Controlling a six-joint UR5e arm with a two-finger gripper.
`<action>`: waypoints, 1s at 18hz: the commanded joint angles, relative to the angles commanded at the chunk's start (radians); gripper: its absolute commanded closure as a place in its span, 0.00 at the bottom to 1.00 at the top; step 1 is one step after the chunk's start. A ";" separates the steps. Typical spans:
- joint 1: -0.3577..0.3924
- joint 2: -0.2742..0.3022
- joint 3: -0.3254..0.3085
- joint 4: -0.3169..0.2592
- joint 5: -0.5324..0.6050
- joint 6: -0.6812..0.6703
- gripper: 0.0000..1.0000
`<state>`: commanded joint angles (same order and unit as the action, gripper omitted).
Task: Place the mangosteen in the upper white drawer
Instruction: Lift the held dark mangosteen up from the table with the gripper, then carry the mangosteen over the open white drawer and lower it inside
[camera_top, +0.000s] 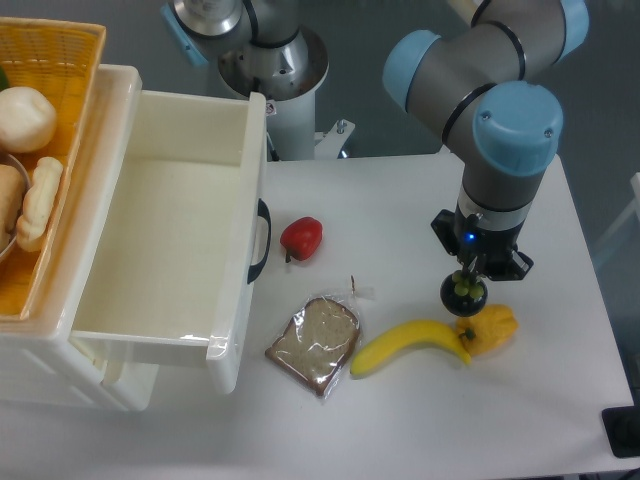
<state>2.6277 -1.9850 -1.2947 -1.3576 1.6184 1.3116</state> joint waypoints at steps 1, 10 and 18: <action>0.000 0.000 0.000 0.000 -0.005 0.000 1.00; -0.003 0.112 -0.017 -0.061 -0.112 -0.049 1.00; -0.064 0.323 -0.081 -0.158 -0.227 -0.233 1.00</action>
<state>2.5635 -1.6616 -1.3760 -1.5155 1.3914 1.0787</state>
